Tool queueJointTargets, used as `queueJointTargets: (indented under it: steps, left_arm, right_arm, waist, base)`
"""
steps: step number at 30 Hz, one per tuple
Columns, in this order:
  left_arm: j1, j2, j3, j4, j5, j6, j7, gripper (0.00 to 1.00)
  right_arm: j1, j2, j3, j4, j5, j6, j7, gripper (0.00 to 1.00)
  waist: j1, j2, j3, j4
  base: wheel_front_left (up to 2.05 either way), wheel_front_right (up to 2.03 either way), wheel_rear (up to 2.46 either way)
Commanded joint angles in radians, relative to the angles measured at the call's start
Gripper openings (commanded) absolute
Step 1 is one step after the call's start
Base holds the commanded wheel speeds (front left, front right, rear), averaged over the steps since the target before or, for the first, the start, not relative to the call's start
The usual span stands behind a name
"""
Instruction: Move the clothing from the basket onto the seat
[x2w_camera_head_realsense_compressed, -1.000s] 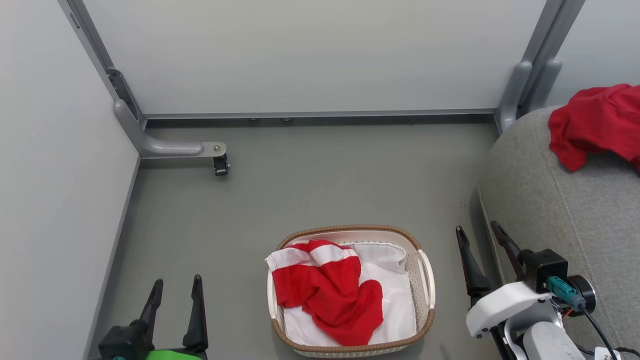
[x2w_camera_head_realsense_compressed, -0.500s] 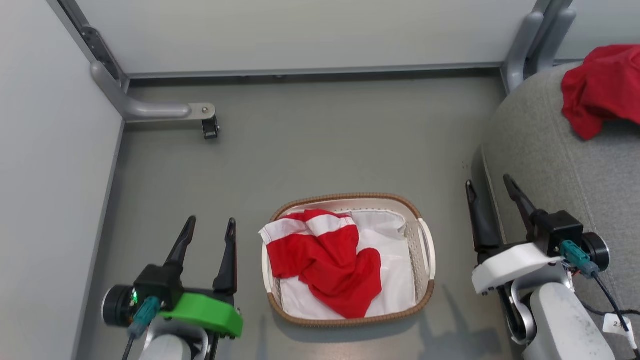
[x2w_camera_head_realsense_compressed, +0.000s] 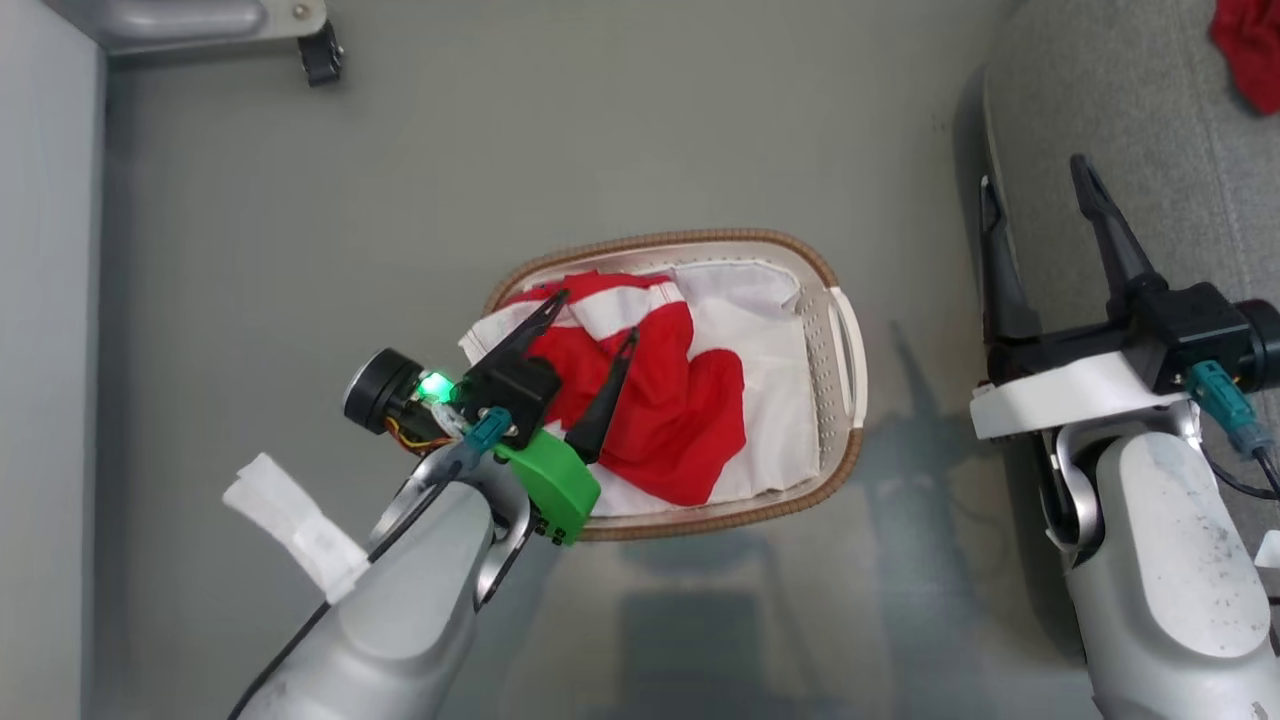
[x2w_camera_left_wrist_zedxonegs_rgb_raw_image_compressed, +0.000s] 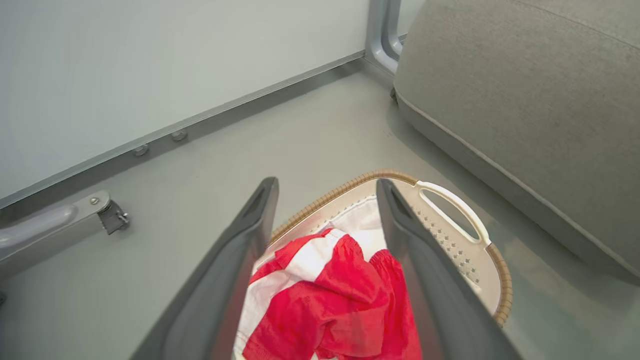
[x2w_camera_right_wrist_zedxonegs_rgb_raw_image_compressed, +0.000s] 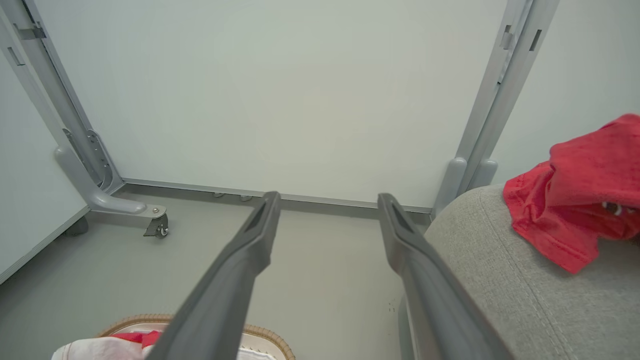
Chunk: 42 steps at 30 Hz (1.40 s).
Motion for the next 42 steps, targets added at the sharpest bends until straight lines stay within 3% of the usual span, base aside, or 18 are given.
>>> queueJointTargets:
  steps: [1, 13, 28, 34, 35, 37, 42]
  left_arm:
    - [-0.047, 0.009, -0.031, 0.036, -0.010, -0.003, 0.000, 1.00]
    - [-0.271, -0.001, -0.294, 0.391, -0.079, -0.003, 0.011, 1.00]
    - [-0.415, 0.018, -0.383, 0.587, -0.091, -0.003, 0.015, 1.00]
    - [-0.440, 0.027, -0.402, 0.629, -0.077, 0.022, 0.024, 1.00]
    - [-0.443, 0.028, -0.401, 0.634, -0.081, 0.023, 0.027, 0.62]
    - [-0.445, 0.029, -0.403, 0.640, -0.085, 0.022, 0.028, 0.02]
    - [-0.439, 0.022, -0.404, 0.645, -0.095, 0.026, 0.018, 0.00]
  right_arm:
    - [-0.023, -0.004, -0.001, -0.019, -0.004, -0.001, -0.002, 1.00]
    - [-0.040, -0.003, 0.060, -0.141, 0.005, -0.001, -0.002, 1.00]
    - [-0.054, -0.003, 0.102, -0.196, 0.056, -0.001, -0.002, 1.00]
    - [-0.063, -0.003, 0.108, -0.201, 0.071, -0.001, -0.002, 1.00]
    - [-0.064, -0.003, 0.108, -0.201, 0.074, -0.001, -0.002, 1.00]
    - [-0.065, -0.003, 0.105, -0.201, 0.075, -0.001, -0.002, 1.00]
    - [-0.068, -0.003, 0.102, -0.188, 0.076, -0.001, -0.002, 1.00]
  waist:
    - [0.0000, 0.0000, 0.183, -0.071]
    - [0.0000, 0.0000, 0.351, -0.121]
    - [0.0000, 0.0000, 0.443, -0.179]
    - [0.0000, 0.0000, 0.462, -0.190]
    - [0.0000, 0.0000, 0.465, -0.190]
    - [0.0000, 0.0000, 0.467, -0.191]
    - [0.0000, 0.0000, 0.456, -0.182]
  base:
    - [0.00, 0.00, 0.00]
    - [0.00, 0.00, 0.00]
    - [0.00, 0.00, 0.00]
    - [0.00, 0.00, 0.00]
    - [0.00, 0.00, 0.00]
    - [0.00, 0.00, 0.00]
    - [0.00, 0.00, 0.00]
